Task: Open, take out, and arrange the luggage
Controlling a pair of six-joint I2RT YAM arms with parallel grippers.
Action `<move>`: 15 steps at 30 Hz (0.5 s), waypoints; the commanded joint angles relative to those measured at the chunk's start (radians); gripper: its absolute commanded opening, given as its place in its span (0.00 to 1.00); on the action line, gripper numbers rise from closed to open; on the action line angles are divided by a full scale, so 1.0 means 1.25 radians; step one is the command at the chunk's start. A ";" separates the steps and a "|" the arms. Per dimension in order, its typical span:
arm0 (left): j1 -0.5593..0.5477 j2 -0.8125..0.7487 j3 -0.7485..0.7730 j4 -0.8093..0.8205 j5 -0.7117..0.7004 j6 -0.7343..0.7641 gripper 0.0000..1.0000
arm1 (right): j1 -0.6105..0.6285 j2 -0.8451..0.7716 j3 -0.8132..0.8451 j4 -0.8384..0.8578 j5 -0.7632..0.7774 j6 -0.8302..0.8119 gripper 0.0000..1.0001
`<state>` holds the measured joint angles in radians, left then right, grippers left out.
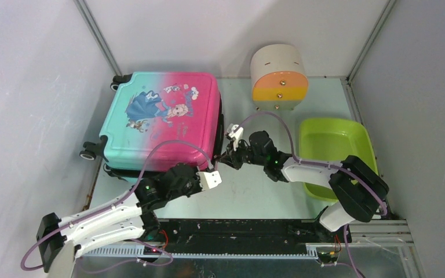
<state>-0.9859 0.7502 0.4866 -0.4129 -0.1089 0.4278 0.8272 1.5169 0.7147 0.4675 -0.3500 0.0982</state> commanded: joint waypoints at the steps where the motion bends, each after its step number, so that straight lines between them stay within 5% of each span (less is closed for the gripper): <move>1: -0.024 -0.030 0.047 -0.141 0.068 -0.003 0.00 | -0.118 0.008 0.126 0.217 0.179 -0.035 0.00; 15: -0.074 -0.040 0.108 -0.229 0.185 0.065 0.00 | -0.196 0.043 0.165 0.276 0.218 -0.008 0.00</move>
<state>-0.9928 0.7502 0.5373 -0.5121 -0.0898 0.4641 0.7532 1.5856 0.7769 0.4942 -0.4198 0.0982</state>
